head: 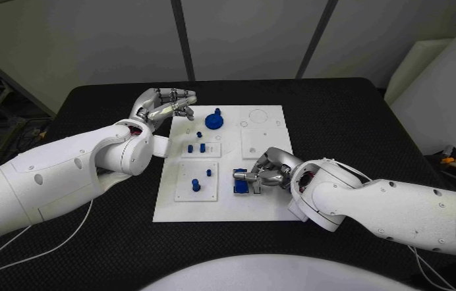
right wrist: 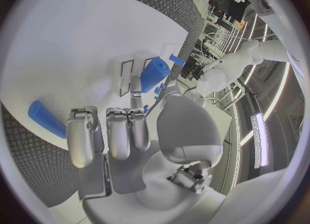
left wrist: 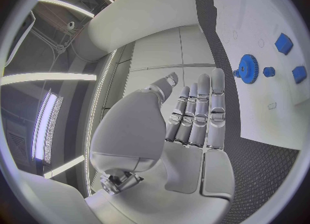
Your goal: Assemble the parts on the task board
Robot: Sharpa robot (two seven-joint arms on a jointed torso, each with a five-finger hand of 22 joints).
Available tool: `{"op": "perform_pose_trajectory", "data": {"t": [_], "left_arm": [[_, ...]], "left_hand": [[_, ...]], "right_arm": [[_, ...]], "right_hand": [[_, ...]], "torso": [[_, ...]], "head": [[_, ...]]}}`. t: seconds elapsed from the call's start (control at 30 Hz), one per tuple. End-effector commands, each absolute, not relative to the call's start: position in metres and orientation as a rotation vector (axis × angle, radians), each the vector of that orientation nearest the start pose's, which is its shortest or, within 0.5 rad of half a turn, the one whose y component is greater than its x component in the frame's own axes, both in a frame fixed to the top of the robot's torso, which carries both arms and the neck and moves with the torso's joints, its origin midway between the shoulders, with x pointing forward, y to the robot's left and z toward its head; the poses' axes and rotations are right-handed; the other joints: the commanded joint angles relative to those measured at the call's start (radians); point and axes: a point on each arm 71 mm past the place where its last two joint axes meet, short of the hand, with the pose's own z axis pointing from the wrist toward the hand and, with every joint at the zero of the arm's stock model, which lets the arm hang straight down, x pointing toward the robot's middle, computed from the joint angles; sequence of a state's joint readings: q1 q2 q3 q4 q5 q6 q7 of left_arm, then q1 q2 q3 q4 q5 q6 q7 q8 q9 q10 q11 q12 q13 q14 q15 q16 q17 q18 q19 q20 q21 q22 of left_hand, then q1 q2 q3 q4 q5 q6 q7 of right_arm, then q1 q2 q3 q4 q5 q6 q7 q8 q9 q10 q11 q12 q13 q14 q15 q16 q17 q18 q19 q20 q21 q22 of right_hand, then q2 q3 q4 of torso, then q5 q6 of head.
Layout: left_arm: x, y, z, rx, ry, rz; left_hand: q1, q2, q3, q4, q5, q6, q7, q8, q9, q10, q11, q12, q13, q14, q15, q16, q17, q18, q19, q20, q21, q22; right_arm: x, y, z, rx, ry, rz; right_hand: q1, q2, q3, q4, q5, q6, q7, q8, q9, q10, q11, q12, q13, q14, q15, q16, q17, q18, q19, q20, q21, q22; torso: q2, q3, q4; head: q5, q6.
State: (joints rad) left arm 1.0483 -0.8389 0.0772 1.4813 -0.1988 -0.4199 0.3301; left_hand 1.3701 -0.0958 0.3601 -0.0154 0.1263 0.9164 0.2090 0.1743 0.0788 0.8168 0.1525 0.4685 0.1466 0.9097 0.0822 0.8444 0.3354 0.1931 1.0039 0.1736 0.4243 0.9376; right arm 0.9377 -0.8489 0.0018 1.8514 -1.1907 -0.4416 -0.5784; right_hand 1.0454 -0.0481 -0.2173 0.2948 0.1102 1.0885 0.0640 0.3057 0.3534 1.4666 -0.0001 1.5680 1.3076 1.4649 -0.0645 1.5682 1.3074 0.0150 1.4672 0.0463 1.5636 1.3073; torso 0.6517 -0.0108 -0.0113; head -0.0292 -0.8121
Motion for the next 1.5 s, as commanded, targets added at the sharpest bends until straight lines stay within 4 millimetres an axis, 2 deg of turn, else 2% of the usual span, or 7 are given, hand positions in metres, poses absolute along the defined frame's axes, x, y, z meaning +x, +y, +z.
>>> {"op": "perform_pose_trajectory", "data": {"t": [0.03,0.17,0.3,0.77,1.07,1.4,1.5], "left_arm": [[0.486,0.225,-0.211,-1.077,1.421,-1.366],[0.486,0.226,-0.211,-1.077,1.421,-1.365],[0.486,0.226,-0.211,-1.078,1.421,-1.364],[0.486,0.226,-0.212,-1.079,1.423,-1.362],[0.486,0.227,-0.212,-1.080,1.423,-1.361],[0.486,0.226,-0.212,-1.079,1.424,-1.363],[0.486,0.226,-0.212,-1.079,1.424,-1.363]], "left_hand": [[0.001,0.009,0.000,-0.005,0.001,-0.008,0.000,0.006,-0.001,-0.007,0.002,0.003,-0.001,-0.004,0.001,0.002,-0.001,-0.011,0.005,0.002,-0.006,-0.002],[0.001,0.009,0.000,-0.005,0.001,-0.008,0.000,0.006,-0.001,-0.007,0.002,0.003,-0.001,-0.004,0.001,0.002,-0.001,-0.011,0.005,0.002,-0.006,-0.002],[0.001,0.009,0.000,-0.005,0.001,-0.008,0.000,0.006,-0.001,-0.007,0.002,0.003,-0.001,-0.004,0.001,0.002,-0.001,-0.011,0.005,0.002,-0.006,-0.002],[0.001,0.010,0.000,-0.005,0.001,-0.008,0.000,0.007,-0.001,-0.007,0.002,0.003,-0.001,-0.004,0.001,0.002,-0.001,-0.011,0.005,0.002,-0.006,-0.002],[0.001,0.010,0.000,-0.006,0.001,-0.008,0.000,0.007,-0.001,-0.008,0.002,0.004,-0.001,-0.004,0.001,0.002,-0.001,-0.011,0.005,0.002,-0.006,-0.002],[0.001,0.010,0.000,-0.006,0.001,-0.008,0.000,0.007,-0.001,-0.008,0.002,0.004,-0.001,-0.004,0.001,0.002,-0.001,-0.011,0.005,0.002,-0.006,-0.002],[0.001,0.010,0.000,-0.006,0.001,-0.008,0.000,0.007,-0.001,-0.008,0.002,0.004,-0.001,-0.004,0.001,0.002,-0.001,-0.011,0.005,0.002,-0.006,-0.002]], "right_arm": [[0.370,-0.141,-0.258,0.418,2.051,0.698],[0.367,-0.140,-0.254,0.375,2.024,0.720],[0.366,-0.141,-0.251,0.353,2.001,0.727],[0.361,-0.145,-0.245,0.326,1.973,0.782],[0.360,-0.146,-0.244,0.326,1.970,0.803],[0.356,-0.146,-0.245,0.288,2.017,0.849],[0.357,-0.147,-0.245,0.295,2.014,0.843]], "right_hand": [[0.027,0.010,0.022,-0.009,0.039,-0.003,0.000,-0.001,0.008,0.104,-0.009,0.003,0.263,0.106,-0.008,0.003,0.263,-0.011,0.095,-0.008,-0.003,0.247],[0.157,0.007,0.047,-0.071,0.086,0.004,-0.005,0.007,0.024,0.104,-0.013,0.003,0.263,0.106,-0.011,0.003,0.263,-0.011,0.095,-0.011,-0.003,0.248],[0.194,0.002,0.052,-0.089,0.079,0.011,-0.008,0.013,0.032,0.104,-0.015,0.003,0.263,0.106,-0.013,0.003,0.263,-0.011,0.095,-0.013,-0.002,0.249],[0.137,0.009,0.018,-0.014,0.042,0.012,-0.014,0.032,0.059,0.104,-0.021,0.003,0.263,0.106,-0.018,0.003,0.263,-0.012,0.098,-0.018,0.000,0.252],[0.139,0.014,0.018,-0.010,0.037,0.013,-0.015,0.035,0.063,0.104,-0.022,0.003,0.263,0.106,-0.019,0.003,0.263,-0.012,0.098,-0.019,0.000,0.253],[0.301,0.030,0.062,-0.105,0.043,0.004,-0.019,0.047,0.082,0.104,-0.025,0.003,0.263,0.106,-0.022,0.003,0.263,-0.012,0.097,-0.022,-0.001,0.251],[0.312,0.038,0.069,-0.112,0.045,0.003,-0.019,0.047,0.084,0.104,-0.026,0.003,0.263,0.106,-0.022,0.003,0.263,-0.012,0.097,-0.022,-0.001,0.251]], "torso": [[-0.001,0.0012,-0.0011],[0.000,0.0016,-0.0021],[-0.002,0.0013,-0.0008],[-0.001,0.0010,-0.0018],[0.000,0.0011,0.0000],[-0.001,0.0009,-0.0012],[-0.002,0.0006,-0.0003]], "head": [[0.001,-0.001],[0.002,-0.002],[0.000,-0.003],[0.000,0.000],[0.000,0.001],[0.003,-0.002],[0.004,-0.002]]}}
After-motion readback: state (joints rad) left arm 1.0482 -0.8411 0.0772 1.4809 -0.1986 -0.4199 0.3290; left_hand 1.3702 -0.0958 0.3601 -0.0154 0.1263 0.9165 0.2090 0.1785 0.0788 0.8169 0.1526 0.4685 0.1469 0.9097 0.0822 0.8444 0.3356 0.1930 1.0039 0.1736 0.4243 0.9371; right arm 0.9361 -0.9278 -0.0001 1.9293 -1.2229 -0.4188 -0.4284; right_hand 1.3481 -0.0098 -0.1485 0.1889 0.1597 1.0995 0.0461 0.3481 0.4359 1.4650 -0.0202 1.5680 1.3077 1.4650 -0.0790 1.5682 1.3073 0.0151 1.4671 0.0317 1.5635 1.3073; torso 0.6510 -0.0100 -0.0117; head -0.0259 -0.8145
